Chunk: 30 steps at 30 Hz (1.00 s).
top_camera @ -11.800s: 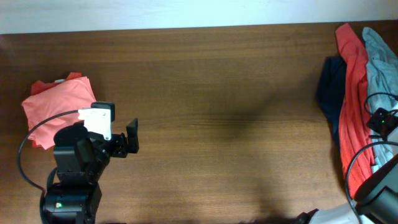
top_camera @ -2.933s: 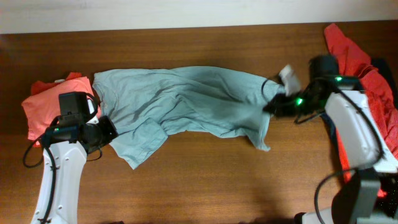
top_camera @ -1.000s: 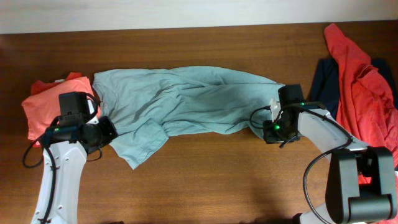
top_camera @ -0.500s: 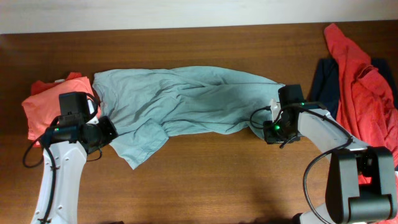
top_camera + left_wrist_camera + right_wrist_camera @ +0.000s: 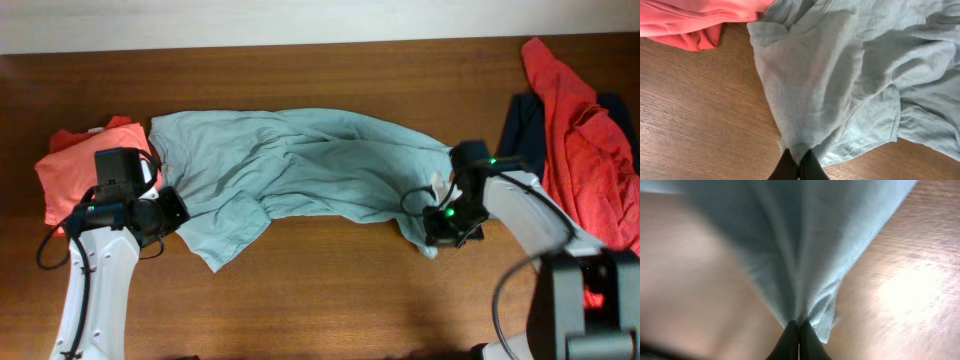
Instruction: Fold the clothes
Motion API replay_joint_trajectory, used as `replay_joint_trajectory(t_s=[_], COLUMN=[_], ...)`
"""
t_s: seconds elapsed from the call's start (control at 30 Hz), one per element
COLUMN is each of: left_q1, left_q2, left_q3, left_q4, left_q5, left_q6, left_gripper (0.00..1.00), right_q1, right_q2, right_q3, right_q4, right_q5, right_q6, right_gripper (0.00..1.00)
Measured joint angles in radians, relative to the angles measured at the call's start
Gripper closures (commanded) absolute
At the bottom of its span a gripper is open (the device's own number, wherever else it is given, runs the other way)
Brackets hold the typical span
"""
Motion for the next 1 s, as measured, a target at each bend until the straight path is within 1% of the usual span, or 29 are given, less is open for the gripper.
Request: replay_joint_trajectory(t_s=[0.07, 0.13, 0.17, 0.2, 0.23, 0.27, 0.43, 0.6, 0.77, 0.9, 1.0], left_q1=[0.000, 0.000, 0.000, 0.000, 0.000, 0.000, 0.000, 0.000, 0.000, 0.000, 0.000], left_q2=[0.000, 0.000, 0.000, 0.000, 0.000, 0.000, 0.000, 0.000, 0.000, 0.000, 0.000], left_q3=[0.000, 0.000, 0.000, 0.000, 0.000, 0.000, 0.000, 0.000, 0.000, 0.000, 0.000], left_q4=[0.000, 0.000, 0.000, 0.000, 0.000, 0.000, 0.000, 0.000, 0.000, 0.000, 0.000], left_q5=[0.000, 0.000, 0.000, 0.000, 0.000, 0.000, 0.000, 0.000, 0.000, 0.000, 0.000], left_q6=[0.000, 0.000, 0.000, 0.000, 0.000, 0.000, 0.000, 0.000, 0.000, 0.000, 0.000], left_gripper=[0.99, 1.00, 0.99, 0.99, 1.00, 1.00, 0.99, 1.00, 1.00, 1.00, 1.00], right_q1=[-0.003, -0.016, -0.028, -0.043, -0.066, -0.085, -0.154, -0.153, -0.132, -0.106, -0.095], right_q2=[-0.048, -0.093, -0.108, -0.119, -0.126, -0.127, -0.063, 0.036, 0.087, 0.110, 0.128], right_q3=[0.069, 0.154, 0.186, 0.208, 0.226, 0.235, 0.236, 0.230, 0.230, 0.227, 0.219], right_q4=[-0.009, 0.039, 0.067, 0.091, 0.111, 0.119, 0.057, 0.006, -0.014, 0.045, 0.076], right_q5=[-0.022, 0.014, 0.041, 0.065, 0.090, 0.109, 0.168, 0.179, 0.159, 0.145, 0.139], right_q6=[-0.001, 0.035, 0.055, 0.073, 0.090, 0.100, 0.132, 0.136, 0.114, 0.100, 0.097], right_gripper=[0.96, 0.94, 0.84, 0.67, 0.48, 0.36, 0.34, 0.36, 0.36, 0.45, 0.46])
